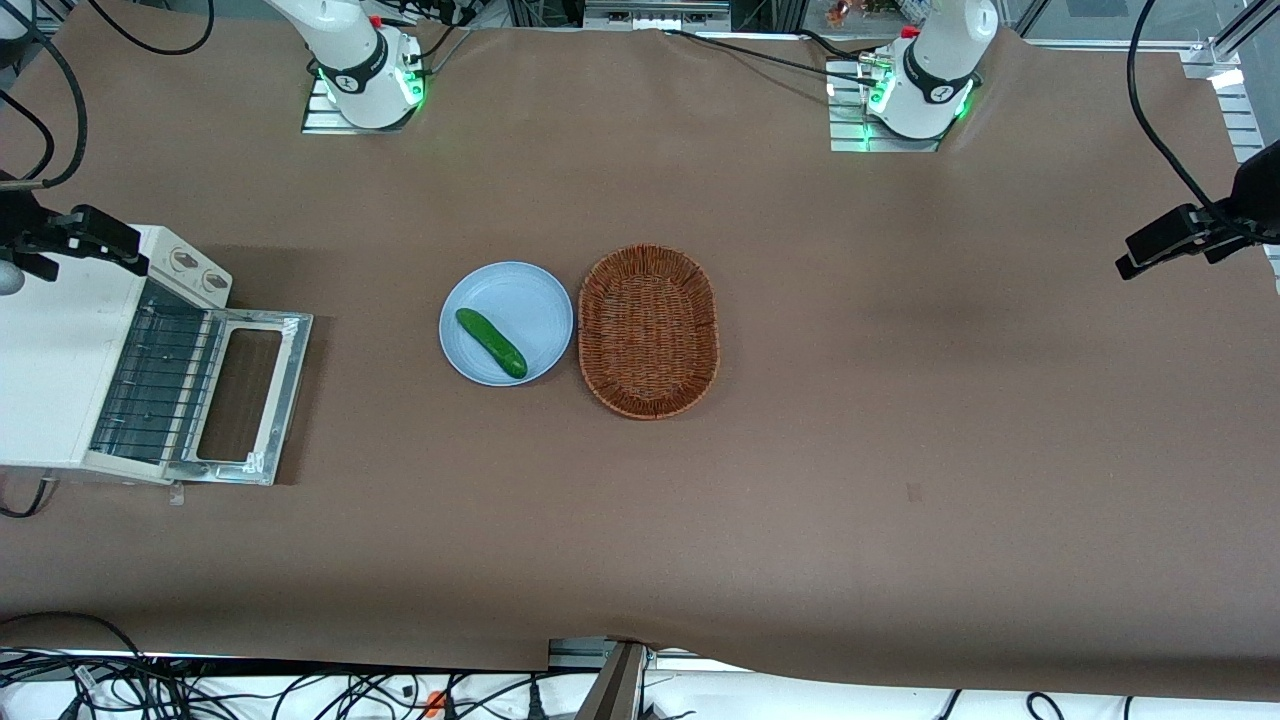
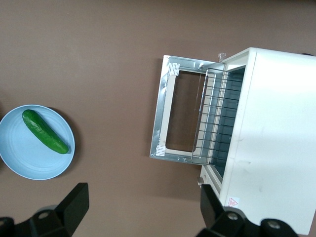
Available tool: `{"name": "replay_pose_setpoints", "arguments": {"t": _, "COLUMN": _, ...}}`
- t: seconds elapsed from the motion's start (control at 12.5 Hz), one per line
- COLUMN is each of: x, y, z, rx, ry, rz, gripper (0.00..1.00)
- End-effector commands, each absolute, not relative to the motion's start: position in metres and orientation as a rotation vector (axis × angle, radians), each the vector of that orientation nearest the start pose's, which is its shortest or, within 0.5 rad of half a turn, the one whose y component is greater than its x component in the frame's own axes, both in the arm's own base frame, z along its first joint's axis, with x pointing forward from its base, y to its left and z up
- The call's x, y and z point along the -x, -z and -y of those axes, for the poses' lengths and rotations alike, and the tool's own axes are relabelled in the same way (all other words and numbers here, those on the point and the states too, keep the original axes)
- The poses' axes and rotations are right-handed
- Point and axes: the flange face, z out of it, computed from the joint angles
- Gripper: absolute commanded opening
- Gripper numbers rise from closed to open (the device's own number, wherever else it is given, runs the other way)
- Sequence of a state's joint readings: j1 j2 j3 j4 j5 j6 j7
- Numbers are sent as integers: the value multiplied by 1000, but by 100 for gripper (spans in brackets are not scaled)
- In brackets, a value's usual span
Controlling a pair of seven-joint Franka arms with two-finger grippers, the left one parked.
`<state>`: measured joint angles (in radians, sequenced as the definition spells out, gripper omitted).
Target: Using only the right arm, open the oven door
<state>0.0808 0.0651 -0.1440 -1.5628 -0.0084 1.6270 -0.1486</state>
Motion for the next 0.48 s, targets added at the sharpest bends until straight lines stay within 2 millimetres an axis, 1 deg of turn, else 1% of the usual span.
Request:
{"name": "replay_pose_setpoints", "arguments": {"t": 0.0, "x": -573, "y": -606, "z": 33, "rx": 3174, "ry": 7, "rz": 170, "gripper": 100}}
{"name": "replay_pose_setpoints", "arguments": {"t": 0.08, "x": -572, "y": -609, "z": 32, "rx": 3173, "ry": -3, "rz": 170, "gripper": 100}}
{"name": "replay_pose_setpoints", "arguments": {"t": 0.4, "x": -571, "y": -609, "z": 31, "rx": 3169, "ry": -12, "rz": 169, "gripper": 100}}
